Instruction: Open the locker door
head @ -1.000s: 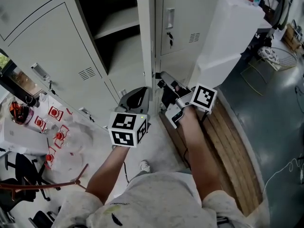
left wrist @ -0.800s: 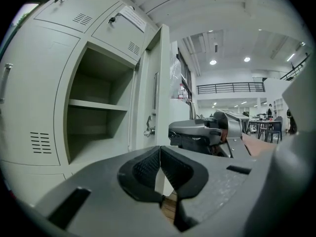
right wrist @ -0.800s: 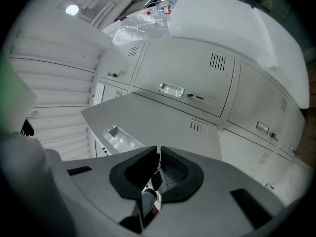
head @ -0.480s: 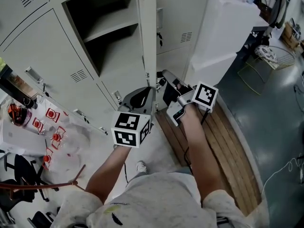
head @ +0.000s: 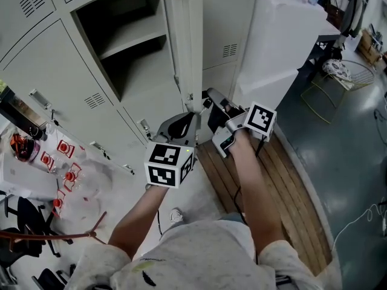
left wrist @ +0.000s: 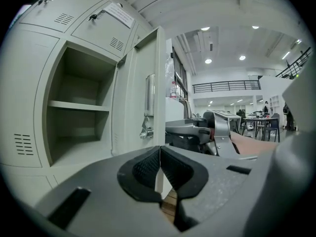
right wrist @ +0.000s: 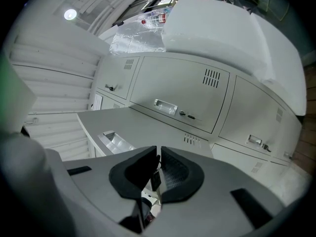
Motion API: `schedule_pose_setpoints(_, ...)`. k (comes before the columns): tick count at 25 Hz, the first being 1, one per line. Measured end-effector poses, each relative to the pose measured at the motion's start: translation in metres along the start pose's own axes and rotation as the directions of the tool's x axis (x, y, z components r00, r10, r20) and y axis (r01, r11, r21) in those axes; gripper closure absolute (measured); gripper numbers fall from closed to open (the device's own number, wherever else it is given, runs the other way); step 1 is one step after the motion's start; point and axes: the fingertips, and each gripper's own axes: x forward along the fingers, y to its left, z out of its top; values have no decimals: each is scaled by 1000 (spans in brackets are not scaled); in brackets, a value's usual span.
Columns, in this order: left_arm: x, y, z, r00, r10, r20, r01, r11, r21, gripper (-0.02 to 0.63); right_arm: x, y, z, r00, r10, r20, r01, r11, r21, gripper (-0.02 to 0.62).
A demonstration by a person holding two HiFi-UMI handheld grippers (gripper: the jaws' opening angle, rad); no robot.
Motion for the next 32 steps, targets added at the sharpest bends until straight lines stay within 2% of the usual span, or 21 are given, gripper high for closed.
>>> schedule_pose_setpoints(9,4,-4,0,999,45,3,-45,999,-5,600,-2,-8,17,1000,12,-2,-12,1000,18,569)
schedule_pose_setpoints(16,13,-11,2,998,54,8,-54,999,-3,600,-7,-15,35,1000,-11,11,11,1000,1,566)
schedule_pose_setpoints(20,13,-13,1,999,50,16,-50,999,-3,600,-10,-18,36,999,-47,22,48,998,-49,568)
schedule_pose_setpoints(27,18,-18,5,999,38,14,-38,999,-8,600,-22,-8,51,996,-57,72,63,994,-89,568)
schedule_pose_setpoints(32,14,-12,5,1000,27,12,-26,1000,-14,600,-32,12,50,992,-71,107,92,975,-203,568)
